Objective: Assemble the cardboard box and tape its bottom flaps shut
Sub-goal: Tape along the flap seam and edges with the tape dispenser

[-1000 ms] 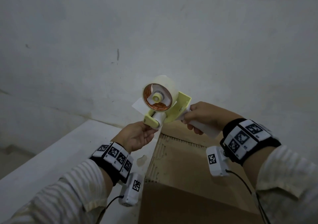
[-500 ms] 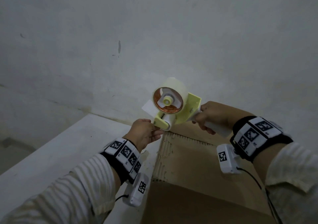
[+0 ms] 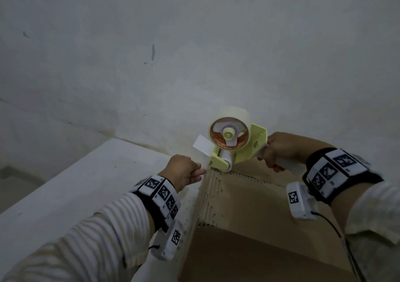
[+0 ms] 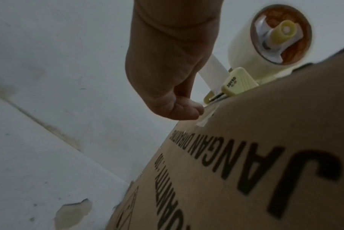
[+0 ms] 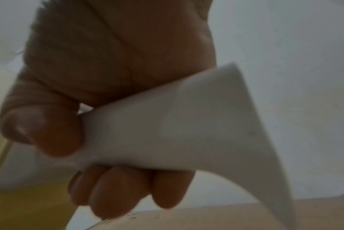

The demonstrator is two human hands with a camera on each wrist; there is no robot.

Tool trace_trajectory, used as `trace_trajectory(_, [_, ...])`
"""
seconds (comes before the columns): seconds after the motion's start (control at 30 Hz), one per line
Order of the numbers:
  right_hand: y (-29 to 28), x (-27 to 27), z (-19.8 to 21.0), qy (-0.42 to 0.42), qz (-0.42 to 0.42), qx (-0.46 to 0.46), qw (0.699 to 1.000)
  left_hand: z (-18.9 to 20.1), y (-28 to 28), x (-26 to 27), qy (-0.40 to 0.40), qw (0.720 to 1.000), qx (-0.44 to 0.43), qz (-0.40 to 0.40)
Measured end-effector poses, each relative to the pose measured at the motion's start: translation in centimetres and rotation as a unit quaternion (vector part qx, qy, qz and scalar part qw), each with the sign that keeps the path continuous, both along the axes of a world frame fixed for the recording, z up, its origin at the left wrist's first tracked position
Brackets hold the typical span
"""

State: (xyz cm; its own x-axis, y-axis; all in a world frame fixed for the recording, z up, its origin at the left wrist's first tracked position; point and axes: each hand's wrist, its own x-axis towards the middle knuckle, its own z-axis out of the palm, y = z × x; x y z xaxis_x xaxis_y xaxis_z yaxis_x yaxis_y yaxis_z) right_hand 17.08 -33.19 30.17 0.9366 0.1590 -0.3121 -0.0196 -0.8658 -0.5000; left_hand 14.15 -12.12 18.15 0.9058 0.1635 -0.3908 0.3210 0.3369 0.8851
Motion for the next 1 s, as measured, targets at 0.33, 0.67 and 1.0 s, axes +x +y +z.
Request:
trace_trajectory(0.33, [0.9,0.2,-0.4,0.016,-0.019,-0.014,1.0,-0.6,-0.5,0.2,0.057,0.983,0.148,-0.092])
trace_trajectory(0.67, [0.7,-0.1,-1.2,0.021,-0.035,0.008,0.999,-0.4,-0.4,0.5,-0.095,0.983,0.102,-0.118])
trace_trajectory(1.0, [0.1,-0.2,-2.1,-0.004,-0.025,-0.061,0.998,0.8,-0.4,0.9,-0.035,0.982,0.105,-0.155])
